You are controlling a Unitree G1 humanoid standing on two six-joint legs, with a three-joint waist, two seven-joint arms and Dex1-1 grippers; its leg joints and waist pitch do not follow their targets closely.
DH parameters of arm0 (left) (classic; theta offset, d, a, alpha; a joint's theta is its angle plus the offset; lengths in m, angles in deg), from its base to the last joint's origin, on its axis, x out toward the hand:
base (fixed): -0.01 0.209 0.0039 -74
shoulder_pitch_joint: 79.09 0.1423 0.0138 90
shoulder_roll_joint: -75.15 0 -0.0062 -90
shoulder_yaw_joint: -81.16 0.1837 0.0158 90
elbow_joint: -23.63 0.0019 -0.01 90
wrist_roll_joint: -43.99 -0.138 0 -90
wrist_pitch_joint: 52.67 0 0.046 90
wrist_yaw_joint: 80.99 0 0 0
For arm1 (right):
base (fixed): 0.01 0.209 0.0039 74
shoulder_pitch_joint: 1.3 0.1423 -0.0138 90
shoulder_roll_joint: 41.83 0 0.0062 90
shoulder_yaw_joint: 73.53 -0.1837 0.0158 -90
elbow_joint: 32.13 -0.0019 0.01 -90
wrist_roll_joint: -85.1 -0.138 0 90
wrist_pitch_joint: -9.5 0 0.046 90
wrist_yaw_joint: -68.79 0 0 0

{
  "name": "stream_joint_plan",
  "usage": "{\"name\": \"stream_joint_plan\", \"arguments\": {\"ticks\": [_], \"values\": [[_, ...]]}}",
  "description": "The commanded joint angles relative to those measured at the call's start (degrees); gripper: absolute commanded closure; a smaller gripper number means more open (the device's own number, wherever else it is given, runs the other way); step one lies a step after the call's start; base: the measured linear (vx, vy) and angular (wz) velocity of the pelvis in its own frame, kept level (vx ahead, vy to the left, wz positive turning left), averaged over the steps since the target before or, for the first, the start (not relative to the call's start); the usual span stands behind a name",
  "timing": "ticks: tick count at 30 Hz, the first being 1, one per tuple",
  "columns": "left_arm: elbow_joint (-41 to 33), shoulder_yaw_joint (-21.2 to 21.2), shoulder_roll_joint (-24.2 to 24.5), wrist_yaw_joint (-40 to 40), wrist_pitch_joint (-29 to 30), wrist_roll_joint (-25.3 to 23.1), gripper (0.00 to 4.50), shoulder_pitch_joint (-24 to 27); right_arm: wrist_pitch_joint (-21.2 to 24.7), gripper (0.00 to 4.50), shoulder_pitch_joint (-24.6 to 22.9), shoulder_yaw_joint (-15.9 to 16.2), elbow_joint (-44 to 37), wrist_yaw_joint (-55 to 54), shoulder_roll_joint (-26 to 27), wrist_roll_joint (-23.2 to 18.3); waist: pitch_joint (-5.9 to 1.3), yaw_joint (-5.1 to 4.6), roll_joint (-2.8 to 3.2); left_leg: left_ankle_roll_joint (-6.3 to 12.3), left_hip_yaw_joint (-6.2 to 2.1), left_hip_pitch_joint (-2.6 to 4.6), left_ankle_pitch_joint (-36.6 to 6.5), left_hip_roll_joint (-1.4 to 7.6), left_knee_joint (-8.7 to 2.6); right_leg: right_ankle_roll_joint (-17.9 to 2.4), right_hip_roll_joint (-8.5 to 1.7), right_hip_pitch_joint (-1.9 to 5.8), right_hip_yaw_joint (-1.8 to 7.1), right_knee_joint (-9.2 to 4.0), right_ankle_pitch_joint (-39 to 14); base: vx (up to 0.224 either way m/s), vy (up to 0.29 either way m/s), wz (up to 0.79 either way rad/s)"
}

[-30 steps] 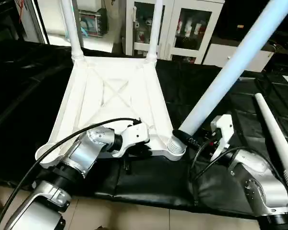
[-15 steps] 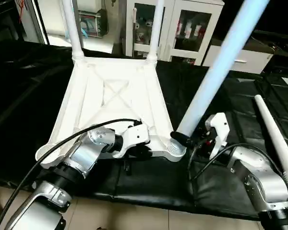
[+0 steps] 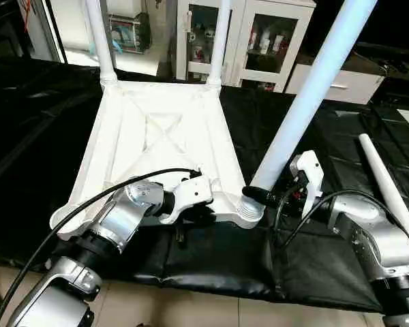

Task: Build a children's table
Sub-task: Insert table leg to table base

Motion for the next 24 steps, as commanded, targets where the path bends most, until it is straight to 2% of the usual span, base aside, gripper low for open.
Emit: {"name": "stream_joint_plan", "arguments": {"ticks": [1, 6, 9, 18, 21, 23, 24], "values": [[1.09, 0.42, 0.22, 0.34, -0.34, -0.55, 4.45, -0.27, 5.23, 2.64, -2.44, 1.97, 5.84, 0.12, -0.48, 1.46, -1.79, -0.2, 0.58, -2.32, -2.86, 0.9, -24.78, 4.56, -5.59, -7.02, -5.14, 0.37, 3.61, -5.49, -28.93, 0.0, 0.0, 0.0], [0.5, 0.47, 0.37, 0.49, -0.24, -0.57, 4.45, 0.27, 3.67, 2.64, -4.21, 1.48, 5.41, -1.3, 0.74, 1.33, -1.76, -0.25, 0.31, -2.55, -3.08, 1.0, -26.53, 4.53, -5.62, -5.63, -5.25, 0.18, 3.5, -5.86, -31.88, 0.0, 0.0, 0.0], [0.31, 0.42, 0.47, 0.57, -0.21, -0.57, 4.45, 0.5, 1.25, 2.64, -4.95, 1.43, 5.8, -2.15, 1.31, 2.32, -1.83, -0.21, 0.39, -2.7, -3.13, 1.01, -26.96, 4.53, -5.68, -5.17, -5.28, 0.1, 3.5, -6.0, -32.13, 0.0, 0.0, 0.0], [0.0, 0.01, 0.21, 1.56, 0.75, -0.54, 4.5, 0.79, 0.66, 2.65, -5.26, 1.37, 6.29, -4.53, 2.58, 3.09, -1.66, -0.41, 0.38, -2.84, -3.26, 1.2, -28.91, 4.45, -5.76, -4.45, -5.18, -0.25, 3.38, -6.33, -34.38, 0.0, 0.0, 0.0], [-0.42, -1.31, -1.31, 4.66, 4.3, -0.22, 4.5, 0.25, -0.12, 2.65, -3.83, -0.24, 9.22, -12.06, 5.32, 5.34, -1.37, -0.88, 0.43, -3.31, -3.59, 1.43, -31.41, 4.31, -5.7, -3.23, -5.18, -0.56, 2.91, -6.86, -38.31, 0.0, 0.0, 0.0], [-0.52, -2.48, -3.26, 7.78, 7.92, -0.16, 4.5, -1.08, -1.58, 2.65, -1.73, -1.58, 13.28, -19.35, 7.72, 7.53, -1.23, -2.07, 0.59, -4.31, -4.21, 1.62, -34.74, 4.2, -5.57, -2.2, -5.22, -0.7, 1.93, -7.26, -41.57, 0.0, 0.0, 0.0], [-0.52, -2.48, -3.26, 7.78, 7.92, -0.16, 4.5, -1.08, -1.58, 2.65, -1.73, -1.58, 13.28, -19.35, 7.72, 7.53, -1.18, -2.57, 0.56, -4.45, -4.49, 1.3, -35.33, 4.15, -5.72, -1.84, -5.14, -0.34, 1.51, -7.41, -41.74, 0.0, 0.0, 0.0]]}}
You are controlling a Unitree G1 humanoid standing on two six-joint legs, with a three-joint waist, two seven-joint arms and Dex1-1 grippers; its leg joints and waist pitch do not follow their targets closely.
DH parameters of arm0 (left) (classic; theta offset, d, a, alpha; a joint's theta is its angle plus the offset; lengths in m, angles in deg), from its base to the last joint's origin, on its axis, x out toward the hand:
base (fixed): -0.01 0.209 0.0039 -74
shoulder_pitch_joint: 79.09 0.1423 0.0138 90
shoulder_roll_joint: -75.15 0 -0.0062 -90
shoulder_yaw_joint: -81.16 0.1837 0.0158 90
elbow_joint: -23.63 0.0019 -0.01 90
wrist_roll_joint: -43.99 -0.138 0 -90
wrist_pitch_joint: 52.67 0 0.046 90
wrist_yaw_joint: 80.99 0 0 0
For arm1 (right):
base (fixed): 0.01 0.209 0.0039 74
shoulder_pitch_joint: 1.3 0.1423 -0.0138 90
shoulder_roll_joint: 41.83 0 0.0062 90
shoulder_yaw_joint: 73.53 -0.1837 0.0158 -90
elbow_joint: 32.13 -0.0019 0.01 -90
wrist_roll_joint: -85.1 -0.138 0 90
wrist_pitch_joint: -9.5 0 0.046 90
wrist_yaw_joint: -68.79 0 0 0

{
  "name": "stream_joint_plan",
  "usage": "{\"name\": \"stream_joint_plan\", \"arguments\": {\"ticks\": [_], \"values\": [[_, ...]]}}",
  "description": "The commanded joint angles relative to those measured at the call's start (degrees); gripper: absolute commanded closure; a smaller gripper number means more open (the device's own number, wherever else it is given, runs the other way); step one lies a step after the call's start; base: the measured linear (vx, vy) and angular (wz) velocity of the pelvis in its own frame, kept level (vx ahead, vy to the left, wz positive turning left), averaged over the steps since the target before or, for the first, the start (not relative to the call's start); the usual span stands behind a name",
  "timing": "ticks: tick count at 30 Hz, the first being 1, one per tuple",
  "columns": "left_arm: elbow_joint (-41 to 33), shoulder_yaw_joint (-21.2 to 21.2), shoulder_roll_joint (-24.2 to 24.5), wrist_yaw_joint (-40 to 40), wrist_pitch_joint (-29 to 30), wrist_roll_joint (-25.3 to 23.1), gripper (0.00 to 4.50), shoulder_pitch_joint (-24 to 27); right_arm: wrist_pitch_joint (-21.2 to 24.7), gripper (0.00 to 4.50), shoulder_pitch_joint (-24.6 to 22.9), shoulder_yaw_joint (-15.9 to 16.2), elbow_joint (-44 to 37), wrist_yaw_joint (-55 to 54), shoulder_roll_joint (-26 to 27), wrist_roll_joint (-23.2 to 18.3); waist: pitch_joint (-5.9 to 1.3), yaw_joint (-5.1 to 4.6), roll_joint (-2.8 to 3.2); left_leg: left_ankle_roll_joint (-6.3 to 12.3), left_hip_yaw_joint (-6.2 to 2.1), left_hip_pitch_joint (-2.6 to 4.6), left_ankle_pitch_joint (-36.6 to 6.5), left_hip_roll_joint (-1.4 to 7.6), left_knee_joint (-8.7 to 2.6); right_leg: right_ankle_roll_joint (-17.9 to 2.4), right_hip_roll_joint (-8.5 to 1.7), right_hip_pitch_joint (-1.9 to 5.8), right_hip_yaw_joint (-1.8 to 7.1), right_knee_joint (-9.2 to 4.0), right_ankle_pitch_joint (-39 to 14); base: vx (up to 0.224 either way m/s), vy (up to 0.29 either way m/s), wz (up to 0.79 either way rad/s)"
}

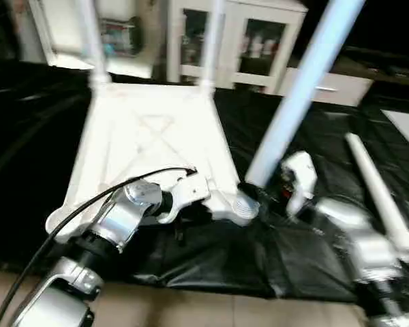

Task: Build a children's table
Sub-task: Insert table leg to table base

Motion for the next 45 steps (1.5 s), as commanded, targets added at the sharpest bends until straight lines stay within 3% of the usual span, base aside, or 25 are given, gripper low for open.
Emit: {"name": "stream_joint_plan", "arguments": {"ticks": [1, 2, 3, 6, 7, 8, 9, 10, 11, 12, 13, 14, 15, 16, 17, 20, 24, 28, 29, 30, 33, 35, 37, 39, 45], "values": [[-0.64, -1.57, -1.7, 2.82, 2.73, 0.5, 4.5, -1.45, 2.54, 2.66, -1.66, -0.73, 10.04, -8.71, -0.11, 4.97, -1.06, -1.02, 1.61, -5.26, -4.59, 0.98, -37.96, 4.48, -6.12, -1.83, -4.99, 0.59, 1.38, -6.62, -39.92, 0.0, 0.0, 0.0], [-0.05, -2.22, -3.18, 5.67, 4.63, -0.02, 4.5, -2.74, 1.84, 2.66, 0.19, -1.7, 13.11, -14.09, 1.18, 6.24, -1.15, -1.58, 1.78, -5.61, -4.95, 0.58, -39.16, 4.55, -6.47, -2.15, -4.86, 1.09, 1.02, -6.38, -37.48, -0.029, 0.057, -0.23], [1.09, -3.57, -5.62, 9.46, 7.43, 0.0, 4.5, -4.64, 0.68, 2.66, 2.71, -3.06, 16.88, -20.81, 2.78, 7.37, -0.83, -2.31, 2.19, -6.5, -5.69, -0.49, -41.92, 4.84, -7.53, -2.48, -4.67, 2.15, 0.42, -5.73, -34.08, -0.029, 0.057, -0.23], [6.03, -7.18, -12.1, 21.14, 12.27, -0.27, 4.5, -9.89, -1.88, 2.66, 8.97, -5.89, 24.89, -34.16, 6.79, 8.24, -0.72, -3.36, 2.54, -7.43, -5.2, 0.26, -47.22, 4.9, -8.26, -4.75, -4.15, 1.97, -0.08, -4.58, -28.66, -0.043, 0.01, -0.02], [7.98, -8.31, -14.04, 25.23, 12.75, -0.37, 4.5, -11.45, -2.89, 2.66, 10.79, -5.96, 26.86, -36.71, 7.96, 8.52, -0.7, -3.49, 2.47, -7.39, -4.94, -0.15, -48.05, 4.88, -8.73, -4.66, -3.83, 2.57, -0.4, -4.01, -27.9, -0.052, 0.003, -0.02], [9.82, -9.36, -15.65, 28.95, 12.5, -0.31, 4.5, -12.78, -3.54, 2.66, 12.43, -5.85, 28.54, -38.2, 9.01, 8.59, -0.55, -3.55, 2.26, -6.81, -4.3, -0.2, -47.68, 4.88, -9.07, -5.05, -3.72, 2.46, 0.06, -3.45, -26.9, 0.0, 0.0, 0.0], [9.82, -9.36, -15.65, 28.95, 12.5, -0.31, 4.5, -12.78, -3.54, 2.66, 12.43, -5.85, 28.54, -38.2, 9.01, 8.59, -0.53, -3.78, 1.84, -6.32, -4.09, 0.09, -46.54, 4.52, -8.48, -4.96, -4.04, 1.92, 0.44, -4.11, -28.37, 0.0, 0.0, 0.0], [9.82, -9.36, -15.65, 28.95, 12.5, -0.31, 4.5, -12.78, -3.54, 2.66, 12.43, -5.85, 28.54, -38.2, 9.01, 8.59, -0.78, -3.69, 0.89, -4.63, -3.87, 1.56, -40.15, 2.99, -5.6, -3.52, -5.84, 0.28, 0.55, -7.51, -37.05, 0.0, 0.0, 0.0], [11.65, -10.44, -17.17, 32.76, 11.68, -0.16, 4.5, -14.03, -4.49, 2.66, 14.38, -5.47, 30.52, -39.84, 10.22, 9.1, -0.74, -2.99, 0.45, -1.67, -3.29, 1.34, -28.75, 1.71, -3.1, -1.18, -7.75, 0.24, 0.25, -9.78, -46.34, 0.041, -0.051, -0.1], [12.18, -10.72, -17.71, 34.16, 11.31, -0.23, 4.5, -14.55, -4.89, 2.66, 15.63, -5.28, 31.75, -40.99, 10.9, 9.49, -0.84, -2.6, 0.61, -0.79, -3.14, 0.79, -24.08, 1.64, -2.63, -0.5, -8.26, 0.81, 0.25, -10.11, -47.88, 0.041, -0.051, -0.1], [12.27, -10.99, -18.12, 35.13, 11.37, -0.25, 4.5, -14.84, -5.33, 2.66, 16.74, -5.13, 32.92, -41.97, 11.43, 9.86, -0.95, -2.19, 0.66, -0.34, -3.5, -0.66, -19.49, 2.23, -3.4, 0.3, -7.8, 2.02, -0.22, -9.44, -45.87, 0.038, -0.028, -0.22], [12.24, -11.11, -18.28, 35.5, 11.46, -0.24, 4.5, -14.93, -5.55, 2.66, 17.18, -5.07, 33.41, -42.36, 11.63, 10.03, -1.19, -2.18, 1.33, -1.11, -4.27, -1.35, -19.95, 3.54, -4.64, -0.59, -6.71, 2.6, -0.39, -7.99, -38.31, 0.046, -0.004, -0.21], [11.79, -11.19, -18.24, 35.91, 11.8, -0.48, 4.5, -14.84, -5.79, 2.66, 17.94, -4.98, 34.21, -42.75, 11.89, 10.17, -1.33, -2.09, 1.74, -1.48, -4.67, -1.32, -21.37, 4.22, -5.12, -1.42, -6.26, 2.6, -0.44, -7.27, -34.06, 0.046, -0.004, -0.21], [11.71, -11.2, -18.23, 35.99, 11.86, -0.52, 4.5, -14.83, -5.83, 2.66, 18.08, -4.96, 34.36, -42.82, 11.93, 10.2, -1.45, -2.2, 1.67, -2.14, -4.81, -1.13, -23.08, 4.67, -5.54, -3.6, -5.96, 2.33, 0.0, -6.3, -26.79, 0.052, 0.008, -0.1], [12.04, -11.67, -17.97, 36.79, 12.65, -0.75, 4.5, -15.05, -7.53, 2.66, 19.75, -4.97, 37.21, -43.97, 12.19, 10.44, -1.53, -1.98, 1.29, -2.33, -4.35, -0.93, -22.38, 4.41, -5.53, -6.23, -6.07, 1.96, 0.6, -5.82, -22.29, 0.0, 0.0, 0.0], [12.76, -11.97, -17.83, 37.4, 12.87, -0.76, 4.5, -15.44, -8.54, 2.66, 20.61, -5.02, 38.93, -44.62, 12.32, 10.59, -1.89, -1.42, 0.94, -0.98, -3.43, -1.19, -16.28, 4.14, -5.03, -9.74, -6.27, 1.92, 1.56, -4.62, -17.23, 0.017, 0.002, -0.02], [15.02, -12.43, -17.49, 38.88, 12.39, -0.22, 4.5, -16.44, -10.99, 2.66, 22.15, -5.35, 42.07, -43.71, 12.71, 10.51, -2.51, -1.01, 0.92, 1.58, -2.18, -0.74, -10.48, 3.82, -4.33, -12.72, -5.53, 1.49, 2.18, -3.43, -10.41, 0.061, -0.01, 0.01], [15.57, -12.25, -17.34, 38.87, 12.27, -0.18, 4.5, -16.53, -11.52, 2.66, 22.44, -5.95, 41.8, -41.28, 12.95, 9.52, -2.8, -0.23, 0.76, 5.01, -1.75, -1.05, -4.77, 3.79, -3.85, -14.66, -5.32, 2.02, 2.41, -2.36, -4.61, 0.014, -0.007, 0.0], [15.74, -12.24, -17.33, 38.87, 12.21, -0.19, 4.5, -16.54, -11.94, 2.66, 22.55, -5.96, 41.83, -40.14, 12.96, 9.1, -2.74, -0.05, 0.99, 5.14, -1.69, -0.94, -4.84, 3.82, -3.83, -14.89, -5.21, 1.99, 2.46, -2.4, -5.14, 0.0, 0.0, 0.0], [15.93, -12.25, -17.34, 38.89, 12.16, -0.19, 4.5, -16.6, -12.56, 2.31, 22.81, -5.95, 42.32, -39.45, 12.96, 8.79, -2.69, -0.1, 0.85, 5.08, -1.63, -0.94, -5.5, 3.8, -3.85, -14.74, -5.1, 1.91, 2.46, -2.57, -5.95, 0.0, 0.0, 0.0], [16.78, -12.12, -17.17, 38.93, 11.78, -0.06, 4.5, -16.85, -13.55, 1.92, 23.2, -5.69, 42.48, -38.85, 12.89, 8.64, -2.57, -0.09, 0.99, 3.47, -1.61, -0.64, -8.88, 3.82, -3.98, -13.9, -4.92, 1.69, 2.52, -3.13, -10.52, 0.0, 0.0, 0.0], [17.15, -11.95, -17.01, 38.83, 11.62, 0.04, 4.5, -16.97, -13.76, 1.86, 23.12, -5.62, 41.8, -38.12, 12.87, 8.74, -2.65, -0.13, 1.16, 2.78, -1.66, -0.56, -9.22, 3.88, -4.01, -13.83, -4.76, 1.67, 2.61, -3.13, -10.91, 0.0, 0.0, 0.0], [17.19, -11.8, -16.85, 38.58, 11.59, 0.01, 4.5, -16.97, -13.65, 1.76, 22.83, -5.45, 40.68, -37.07, 12.83, 8.92, -3.1, -0.09, 0.82, 3.36, -1.69, -0.84, -5.96, 3.79, -3.75, -15.03, -4.66, 2.04, 2.83, -2.09, -5.47, 0.0, 0.0, 0.0], [17.43, -11.68, -16.74, 38.37, 11.42, 0.0, 4.5, -17.06, -13.31, 1.49, 22.49, -5.27, 39.37, -36.18, 12.62, 9.03, -2.75, -0.1, 1.12, 4.54, -1.42, -0.77, -6.9, 3.68, -3.72, -15.37, -4.59, 1.74, 2.84, -2.52, -6.69, 0.0, 0.0, 0.0], [18.38, -11.39, -16.21, 37.84, 10.65, -0.02, 4.5, -17.31, -11.2, 1.02, 19.95, -4.16, 31.99, -32.66, 11.65, 8.68, -2.76, 0.15, 0.94, 4.41, -1.41, -0.88, -7.87, 3.53, -3.59, -14.04, -4.53, 1.86, 2.84, -2.99, -10.41, 0.0, 0.0, 0.0]]}}
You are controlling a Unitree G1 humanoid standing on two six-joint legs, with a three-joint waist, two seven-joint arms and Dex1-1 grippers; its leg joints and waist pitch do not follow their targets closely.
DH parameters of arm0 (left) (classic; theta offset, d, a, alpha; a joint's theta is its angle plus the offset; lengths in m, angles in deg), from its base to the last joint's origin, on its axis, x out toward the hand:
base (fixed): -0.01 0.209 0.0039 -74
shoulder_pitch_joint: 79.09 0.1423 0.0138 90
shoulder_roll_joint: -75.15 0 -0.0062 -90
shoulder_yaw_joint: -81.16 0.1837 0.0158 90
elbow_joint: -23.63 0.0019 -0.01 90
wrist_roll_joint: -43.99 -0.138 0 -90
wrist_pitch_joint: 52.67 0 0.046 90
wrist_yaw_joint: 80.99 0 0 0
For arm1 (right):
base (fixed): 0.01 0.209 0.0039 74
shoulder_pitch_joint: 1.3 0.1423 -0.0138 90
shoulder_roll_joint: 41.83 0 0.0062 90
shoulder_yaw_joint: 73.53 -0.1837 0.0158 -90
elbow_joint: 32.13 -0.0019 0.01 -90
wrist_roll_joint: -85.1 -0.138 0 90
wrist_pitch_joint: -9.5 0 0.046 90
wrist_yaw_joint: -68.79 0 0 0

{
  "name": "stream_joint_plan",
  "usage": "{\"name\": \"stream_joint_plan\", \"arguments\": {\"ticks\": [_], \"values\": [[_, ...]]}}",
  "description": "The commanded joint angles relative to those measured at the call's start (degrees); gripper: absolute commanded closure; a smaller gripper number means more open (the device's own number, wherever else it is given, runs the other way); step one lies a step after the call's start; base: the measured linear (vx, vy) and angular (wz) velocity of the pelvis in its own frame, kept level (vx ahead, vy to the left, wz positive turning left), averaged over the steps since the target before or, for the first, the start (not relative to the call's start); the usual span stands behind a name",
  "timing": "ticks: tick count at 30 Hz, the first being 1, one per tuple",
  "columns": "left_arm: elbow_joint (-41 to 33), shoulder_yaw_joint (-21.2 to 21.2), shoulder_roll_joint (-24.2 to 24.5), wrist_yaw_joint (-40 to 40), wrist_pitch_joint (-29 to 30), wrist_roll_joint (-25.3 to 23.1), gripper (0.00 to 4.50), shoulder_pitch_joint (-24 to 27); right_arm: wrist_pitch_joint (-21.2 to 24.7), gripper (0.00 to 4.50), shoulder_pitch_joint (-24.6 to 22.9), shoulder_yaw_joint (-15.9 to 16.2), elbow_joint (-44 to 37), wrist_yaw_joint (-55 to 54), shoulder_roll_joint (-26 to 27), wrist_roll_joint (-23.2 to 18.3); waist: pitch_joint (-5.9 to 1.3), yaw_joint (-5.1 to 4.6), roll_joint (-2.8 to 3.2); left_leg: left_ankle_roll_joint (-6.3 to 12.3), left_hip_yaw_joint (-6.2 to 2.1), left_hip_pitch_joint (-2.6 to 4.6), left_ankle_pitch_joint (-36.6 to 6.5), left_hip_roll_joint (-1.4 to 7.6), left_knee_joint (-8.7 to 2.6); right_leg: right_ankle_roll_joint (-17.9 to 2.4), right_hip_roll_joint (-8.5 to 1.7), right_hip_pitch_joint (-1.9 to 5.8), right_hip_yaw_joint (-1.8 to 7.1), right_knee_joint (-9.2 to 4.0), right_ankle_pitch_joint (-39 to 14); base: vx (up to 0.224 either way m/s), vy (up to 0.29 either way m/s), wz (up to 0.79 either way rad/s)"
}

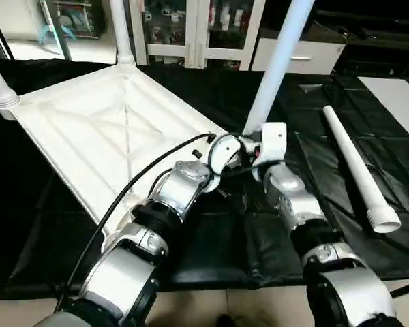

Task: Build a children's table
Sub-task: Insert table leg to table base

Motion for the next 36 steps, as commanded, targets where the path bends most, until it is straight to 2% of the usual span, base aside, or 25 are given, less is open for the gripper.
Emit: {"name": "stream_joint_plan", "arguments": {"ticks": [1, 3, 6, 7, 8, 10, 11, 12, 15, 16, 18, 21, 23, 25, 27, 29, 30, 32, 33, 34, 36], "values": [[-0.02, -2.1, 2.05, 2.52, -1.51, -0.83, 4.5, -1.9, 2.21, 0.85, -1.78, 0.08, -2.77, 1.07, -1.17, 0.15, -4.71, 0.99, 0.36, 5.12, -1.11, 0.22, -7.4, 3.3, -3.69, -12.21, -4.54, 4.09, 3.65, -3.23, -12.6, 0.0, 0.0, 0.0], [0.13, -1.88, 2.19, 2.36, -1.65, -0.77, 4.5, -1.93, 3.15, 0.73, -3.28, 0.31, -6.17, 2.28, -1.67, -0.24, -5.02, 0.93, 0.25, 6.07, -1.18, 0.0, -4.62, 3.17, -3.42, -12.77, -4.45, 4.31, 3.69, -2.57, -9.11, 0.0, 0.0, 0.0], [0.22, -1.23, 2.57, 1.3, -2.15, -0.92, 4.5, -1.82, 5.54, 0.52, -6.82, 0.78, -14.08, 4.49, -2.96, -1.05, -5.35, 1.12, 0.09, 8.6, -1.08, -0.17, -1.18, 2.99, -2.99, -14.34, -4.34, 4.36, 3.8, -1.72, -3.38, 0.0, 0.0, 0.0], [0.22, -1.23, 2.57, 1.3, -2.15, -0.92, 4.5, -1.82, 5.54, 0.41, -6.82, 0.78, -14.08, 4.49, -2.96, -1.05, -5.33, 1.24, 0.09, 9.21, -0.95, -0.03, -0.73, 2.99, -2.91, -14.6, -4.31, 4.2, 3.8, -1.74, -2.71, 0.0, 0.0, 0.0], [0.24, -0.72, 2.95, 0.26, -2.56, -1.03, 4.5, -1.57, 7.26, 0.25, -9.5, 0.91, -20.25, 6.91, -4.56, -2.01, -5.14, 1.46, 0.53, 10.28, -0.89, 0.08, -0.87, 2.98, -2.86, -14.97, -4.2, 4.08, 3.72, -2.01, -3.21, 0.0, 0.0, 0.0], [0.33, -0.21, 3.26, -0.61, -2.78, -1.11, 4.5, -1.38, 8.96, 0.11, -11.45, 0.95, -25.1, 9.61, -6.05, -3.28, -5.16, 1.88, 0.37, 10.62, -0.97, 0.19, -1.19, 3.23, -2.89, -14.4, -4.28, 4.14, 3.72, -2.0, -4.0, 0.0, 0.0, 0.0], [0.3, -0.04, 3.37, -0.93, -2.9, -1.13, 4.5, -1.27, 9.6, 0.04, -11.93, 0.82, -26.36, 10.32, -6.57, -3.77, -5.1, 1.89, 0.29, 10.48, -0.96, 0.18, -1.86, 3.24, -2.91, -14.23, -4.2, 4.02, 3.68, -2.11, -5.28, 0.0, 0.0, 0.0], [0.24, 0.15, 3.48, -1.3, -3.06, -1.16, 4.5, -1.13, 10.31, 0.04, -12.39, 0.6, -27.59, 11.0, -7.15, -4.33, -4.98, 1.93, 0.55, 10.22, -0.96, 0.2, -2.48, 3.17, -2.98, -14.06, -4.11, 3.99, 3.66, -2.37, -6.41, 0.0, 0.0, 0.0], [-0.43, 0.98, 3.85, -3.24, -3.63, -1.05, 4.5, -0.39, 12.59, 0.04, -14.13, 0.27, -31.87, 14.6, -9.77, -5.84, -4.88, 2.51, 0.42, 8.49, -0.85, 0.41, -5.44, 3.17, -3.05, -12.71, -4.11, 3.91, 3.65, -2.99, -10.59, 0.0, 0.0, 0.0], [-1.88, 2.13, 4.32, -5.96, -4.42, -0.86, 4.5, 0.81, 14.58, 0.04, -15.77, -0.02, -34.93, 19.22, -13.04, -7.6, -4.87, 2.54, 0.56, 7.9, -0.95, 0.41, -5.65, 3.21, -3.15, -12.44, -4.07, 3.88, 3.64, -3.01, -10.95, 0.0, 0.0, 0.0], [-3.66, 3.59, 5.01, -9.19, -5.67, -0.7, 4.5, 2.26, 15.93, 0.04, -17.42, 0.07, -37.15, 24.85, -16.85, -9.27, -4.85, 3.05, 0.39, 8.0, -0.99, 0.41, -5.34, 3.47, -3.1, -12.38, -4.16, 4.0, 3.76, -2.75, -9.71, 0.0, 0.0, 0.0], [-5.79, 5.18, 6.02, -13.06, -6.95, -0.39, 4.5, 3.99, 16.2, 0.04, -19.61, 0.49, -39.09, 31.44, -21.23, -10.4, -4.85, 3.58, 0.34, 8.16, -0.81, 0.28, -6.04, 3.25, -2.98, -12.04, -4.24, 4.13, 3.74, -3.01, -10.79, 0.0, 0.0, 0.0], [-8.01, 5.98, 6.98, -16.33, -6.78, 0.44, 4.5, 5.6, 17.0, 0.04, -21.45, 0.89, -40.33, 36.79, -24.7, -11.64, -4.78, 3.75, 0.15, 8.09, -0.82, 0.05, -7.14, 3.12, -2.99, -11.17, -4.28, 4.36, 3.61, -3.3, -13.56, 0.0, 0.0, 0.0], [-10.87, 7.7, 9.13, -21.34, -8.66, 0.96, 4.5, 7.88, 17.93, 0.04, -23.57, 0.98, -41.61, 42.63, -28.59, -13.17, -4.67, 4.17, 0.21, 7.91, -0.84, 0.15, -8.03, 3.21, -3.01, -9.42, -4.33, 4.05, 3.56, -3.8, -18.32, 0.0, 0.0, 0.0], [-12.04, 8.15, 10.14, -23.35, -9.09, 1.39, 4.5, 8.83, 17.89, 0.04, -24.24, 0.65, -41.93, 44.54, -29.75, -13.83, -4.4, 4.29, 0.47, 6.98, -0.81, 0.49, -9.62, 3.28, -3.2, -7.86, -4.19, 3.54, 3.41, -4.44, -22.94, 0.0, 0.0, 0.0], [-13.81, 8.72, 11.57, -26.93, -10.78, 2.27, 4.5, 10.14, 18.58, 0.04, -24.97, 0.08, -42.77, 47.17, -31.08, -15.47, -4.3, 4.37, 0.54, 5.55, -1.03, 0.88, -11.75, 3.31, -3.36, -5.85, -4.38, 3.43, 3.2, -5.12, -27.57, 0.0, 0.0, 0.0], [-15.19, 9.37, 12.73, -29.27, -12.23, 2.6, 4.5, 11.06, 19.29, 0.04, -25.33, -0.14, -43.39, 48.67, -31.79, -16.51, -4.22, 4.39, 0.38, 5.32, -1.01, 0.95, -12.0, 3.33, -3.4, -5.48, -4.38, 3.38, 3.25, -5.25, -28.27, 0.0, 0.0, 0.0], [-18.02, 10.49, 14.88, -34.28, -14.76, 3.66, 4.5, 12.99, 19.79, 0.04, -25.86, -0.03, -44.33, 51.64, -33.04, -17.8, -4.27, 4.74, 0.7, 4.52, -1.3, 1.17, -12.79, 3.63, -3.72, -4.61, -4.57, 3.4, 3.33, -5.2, -29.36, 0.0, 0.0, 0.0], [-19.53, 11.31, 16.22, -36.9, -15.68, 3.98, 4.5, 13.97, 19.54, 0.04, -26.14, 0.34, -44.95, 53.46, -33.73, -18.23, -4.22, 4.84, 0.8, 4.36, -1.21, 1.38, -13.08, 3.66, -3.74, -4.63, -4.54, 3.14, 3.4, -5.3, -29.47, 0.0, 0.0, 0.0], [-19.55, 11.32, 16.24, -36.94, -15.7, 3.98, 4.5, 13.99, 19.54, 0.04, -26.14, 0.35, -44.96, 53.49, -33.74, -18.23, -4.16, 5.02, 0.94, 3.78, -1.08, 1.93, -14.05, 3.74, -3.73, -5.1, -4.51, 2.74, 3.5, -5.42, -29.4, 0.0, 0.0, 0.0], [-22.31, 12.57, 18.55, -40.65, -15.57, 4.23, 4.5, 15.6, 17.97, 0.04, -26.41, 1.48, -45.42, 56.43, -35.02, -17.67, -4.24, 5.16, 1.03, 3.17, -1.05, 2.09, -14.13, 3.97, -3.87, -6.35, -4.44, 2.74, 3.76, -4.9, -27.03, 0.0, 0.0, 0.0]]}}
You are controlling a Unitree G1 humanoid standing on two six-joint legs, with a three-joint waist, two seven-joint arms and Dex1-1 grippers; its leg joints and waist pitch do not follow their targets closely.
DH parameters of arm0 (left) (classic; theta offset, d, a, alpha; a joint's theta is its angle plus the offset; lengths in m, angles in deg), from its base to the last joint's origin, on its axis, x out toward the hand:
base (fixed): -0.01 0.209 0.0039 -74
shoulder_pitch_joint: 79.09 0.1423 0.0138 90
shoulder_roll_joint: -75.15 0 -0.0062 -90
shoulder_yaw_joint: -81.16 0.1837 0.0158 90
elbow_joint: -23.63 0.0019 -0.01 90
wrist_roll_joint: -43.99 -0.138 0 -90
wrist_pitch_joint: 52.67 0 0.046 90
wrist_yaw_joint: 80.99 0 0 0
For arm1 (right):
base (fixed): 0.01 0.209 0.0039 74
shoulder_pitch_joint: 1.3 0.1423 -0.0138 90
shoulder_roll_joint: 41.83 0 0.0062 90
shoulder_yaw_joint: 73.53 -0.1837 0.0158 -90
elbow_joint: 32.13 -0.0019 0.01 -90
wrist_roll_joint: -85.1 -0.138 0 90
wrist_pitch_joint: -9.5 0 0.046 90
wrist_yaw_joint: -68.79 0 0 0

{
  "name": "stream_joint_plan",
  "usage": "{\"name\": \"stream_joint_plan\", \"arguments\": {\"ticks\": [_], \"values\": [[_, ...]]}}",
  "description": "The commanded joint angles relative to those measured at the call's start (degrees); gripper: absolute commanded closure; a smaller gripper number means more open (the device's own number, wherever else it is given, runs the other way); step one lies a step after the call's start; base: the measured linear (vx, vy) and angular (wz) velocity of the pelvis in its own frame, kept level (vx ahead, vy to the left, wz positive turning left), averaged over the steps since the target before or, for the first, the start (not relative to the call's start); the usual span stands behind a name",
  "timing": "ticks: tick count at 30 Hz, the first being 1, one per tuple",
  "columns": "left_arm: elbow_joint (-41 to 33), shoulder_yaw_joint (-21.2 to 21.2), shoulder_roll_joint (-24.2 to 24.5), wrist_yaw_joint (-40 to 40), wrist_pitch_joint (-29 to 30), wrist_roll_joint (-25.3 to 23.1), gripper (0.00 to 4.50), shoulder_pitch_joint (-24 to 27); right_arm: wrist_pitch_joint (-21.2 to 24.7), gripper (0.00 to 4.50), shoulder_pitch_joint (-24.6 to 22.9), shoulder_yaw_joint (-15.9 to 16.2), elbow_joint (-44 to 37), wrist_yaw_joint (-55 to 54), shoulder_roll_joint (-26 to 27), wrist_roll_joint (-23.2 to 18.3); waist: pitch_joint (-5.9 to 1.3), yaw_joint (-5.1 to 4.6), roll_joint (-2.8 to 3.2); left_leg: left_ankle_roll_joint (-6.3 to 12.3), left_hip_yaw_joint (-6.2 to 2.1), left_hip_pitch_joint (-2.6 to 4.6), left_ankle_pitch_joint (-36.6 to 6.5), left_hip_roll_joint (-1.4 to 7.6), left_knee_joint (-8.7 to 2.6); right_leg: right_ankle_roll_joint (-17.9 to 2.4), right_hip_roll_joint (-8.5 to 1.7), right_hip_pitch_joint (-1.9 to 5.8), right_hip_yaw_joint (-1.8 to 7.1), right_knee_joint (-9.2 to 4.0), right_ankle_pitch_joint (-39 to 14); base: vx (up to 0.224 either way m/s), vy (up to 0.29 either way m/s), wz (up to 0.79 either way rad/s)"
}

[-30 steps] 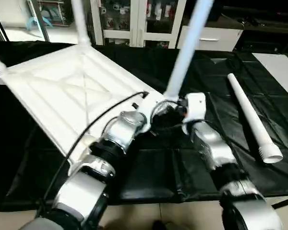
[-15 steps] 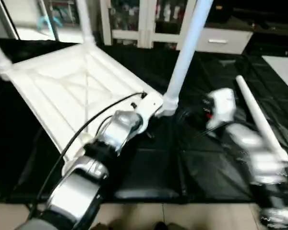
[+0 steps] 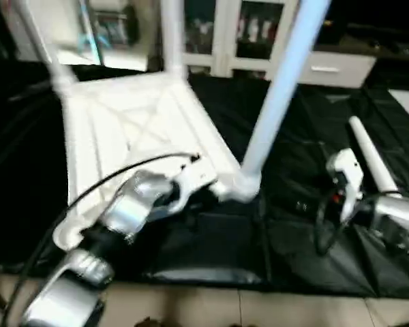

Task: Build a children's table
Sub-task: Insert table leg to table base, then rotate leg to tighten

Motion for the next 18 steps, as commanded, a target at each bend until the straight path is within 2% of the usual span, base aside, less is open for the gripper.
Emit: {"name": "stream_joint_plan", "arguments": {"ticks": [1, 3, 7, 13, 17, 18], "values": [[-2.38, 2.68, -0.41, -3.63, -1.56, 1.81, 4.5, 1.11, -1.39, 0.04, -0.02, 0.44, -1.01, 1.86, -1.16, -0.08, -3.54, -0.17, -0.6, 2.92, -1.37, 1.17, -13.69, 4.01, -4.42, -7.87, -4.31, 1.97, 3.44, -4.79, -24.93, 0.0, 0.0, 0.0], [-3.49, 3.32, 0.49, -5.26, -1.5, 1.98, 4.5, 1.67, -2.31, 0.04, 0.11, 1.37, -0.94, 2.74, -1.55, 0.9, -3.57, -0.17, -0.65, 2.66, -1.2, 1.24, -13.73, 3.96, -4.43, -8.7, -4.31, 2.0, 3.66, -4.55, -23.68, 0.0, 0.0, 0.0], [-5.43, 3.91, 1.54, -7.93, -1.58, 2.17, 4.5, 2.53, -2.58, 0.04, 0.44, 3.22, -0.82, 4.99, -2.55, 1.72, -3.85, -0.19, -0.75, 3.2, -1.06, 0.65, -10.64, 3.92, -4.4, -10.1, -4.31, 2.62, 4.22, -3.48, -18.99, 0.0, 0.0, 0.0], [-6.83, 4.48, 2.56, -10.17, -1.69, 1.96, 4.5, 2.89, -5.44, 0.04, 2.61, 6.64, 1.98, 8.77, -2.23, 4.75, -4.02, -0.16, -0.7, 4.3, -0.83, 0.57, -7.57, 3.81, -4.05, -11.91, -4.33, 2.74, 4.41, -2.85, -14.88, 0.0, 0.0, 0.0], [-7.05, 4.77, 2.62, -10.33, -1.55, 1.76, 4.5, 2.85, -6.89, 0.04, 4.54, 7.74, 4.3, 9.41, -0.82, 5.33, -4.03, -0.09, -0.72, 4.29, -0.8, 0.54, -7.7, 3.78, -4.01, -12.1, -4.36, 2.88, 4.44, -2.86, -15.23, 0.0, 0.0, 0.0], [-7.21, 4.84, 2.61, -10.37, -1.5, 1.65, 4.5, 2.9, -6.96, 0.2, 5.18, 8.09, 4.99, 9.64, -0.41, 5.4, -4.06, -0.13, -0.79, 4.32, -0.79, 0.56, -7.83, 3.73, -3.99, -12.17, -4.32, 2.86, 4.38, -2.83, -15.33, 0.0, 0.0, 0.0]]}}
